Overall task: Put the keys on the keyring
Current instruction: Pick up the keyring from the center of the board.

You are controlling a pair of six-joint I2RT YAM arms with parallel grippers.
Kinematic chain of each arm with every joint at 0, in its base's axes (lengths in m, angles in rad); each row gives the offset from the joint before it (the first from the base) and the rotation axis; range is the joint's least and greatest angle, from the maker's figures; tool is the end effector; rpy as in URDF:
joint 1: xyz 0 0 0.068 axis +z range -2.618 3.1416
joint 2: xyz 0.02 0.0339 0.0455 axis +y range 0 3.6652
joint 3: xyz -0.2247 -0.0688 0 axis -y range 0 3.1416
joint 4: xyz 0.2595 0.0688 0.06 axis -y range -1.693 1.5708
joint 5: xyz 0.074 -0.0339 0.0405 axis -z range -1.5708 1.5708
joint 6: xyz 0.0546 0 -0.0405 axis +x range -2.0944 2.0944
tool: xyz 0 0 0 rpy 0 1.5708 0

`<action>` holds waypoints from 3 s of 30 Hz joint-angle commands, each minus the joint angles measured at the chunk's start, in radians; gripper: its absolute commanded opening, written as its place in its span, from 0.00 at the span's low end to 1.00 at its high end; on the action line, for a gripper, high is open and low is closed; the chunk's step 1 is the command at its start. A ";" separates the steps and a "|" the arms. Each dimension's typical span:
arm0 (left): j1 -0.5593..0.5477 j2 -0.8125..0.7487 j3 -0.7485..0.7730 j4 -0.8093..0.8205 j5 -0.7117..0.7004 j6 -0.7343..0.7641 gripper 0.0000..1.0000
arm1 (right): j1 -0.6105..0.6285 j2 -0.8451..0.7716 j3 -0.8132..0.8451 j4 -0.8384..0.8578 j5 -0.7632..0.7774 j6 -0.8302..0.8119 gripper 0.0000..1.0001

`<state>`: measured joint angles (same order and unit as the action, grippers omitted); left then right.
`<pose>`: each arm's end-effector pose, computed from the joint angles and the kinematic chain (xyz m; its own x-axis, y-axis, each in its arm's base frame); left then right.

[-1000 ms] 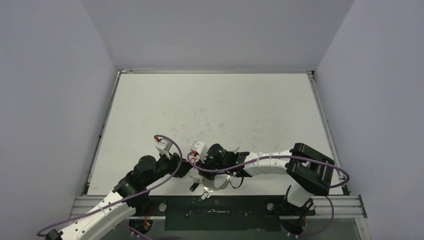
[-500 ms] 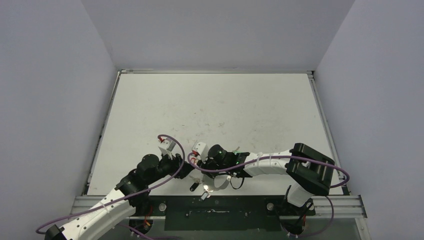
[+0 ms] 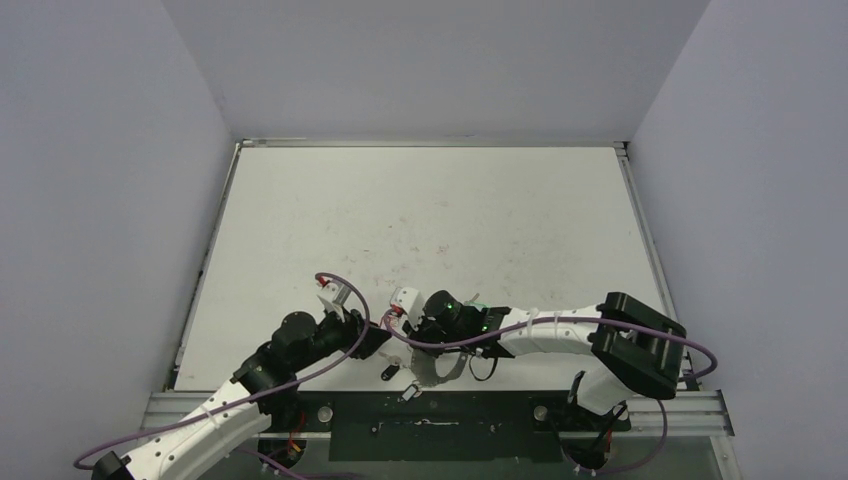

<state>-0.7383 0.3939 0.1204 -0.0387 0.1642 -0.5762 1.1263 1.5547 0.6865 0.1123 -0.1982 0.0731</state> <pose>0.1421 -0.1414 0.1481 -0.6149 -0.1672 -0.7706 0.5295 0.6367 -0.5606 0.1290 0.2959 0.0914 -0.3633 -0.5963 -0.7158 -0.9227 0.3367 0.1878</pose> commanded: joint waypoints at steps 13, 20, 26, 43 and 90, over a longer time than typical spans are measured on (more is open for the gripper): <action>-0.102 0.065 -0.074 0.434 0.209 0.249 0.44 | -0.005 -0.315 -0.028 -0.072 -0.124 -0.044 0.00; -0.173 0.089 -0.079 0.463 0.166 0.396 0.37 | -0.006 -0.372 -0.040 -0.078 -0.169 -0.053 0.00; -0.199 0.074 -0.091 0.499 0.202 0.477 0.31 | -0.005 -0.432 -0.066 -0.061 -0.196 -0.101 0.00; -0.276 0.136 -0.062 0.567 0.250 0.617 0.25 | 0.001 -0.487 -0.098 0.031 -0.231 -0.114 0.00; -0.305 0.100 -0.006 0.436 0.129 0.558 0.28 | 0.035 -0.486 -0.078 0.007 -0.212 -0.115 0.00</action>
<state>-1.0409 0.4549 0.0631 0.3878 0.2577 -0.0288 1.1538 1.0927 0.5793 0.0551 -0.3950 -0.0452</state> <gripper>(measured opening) 0.261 0.026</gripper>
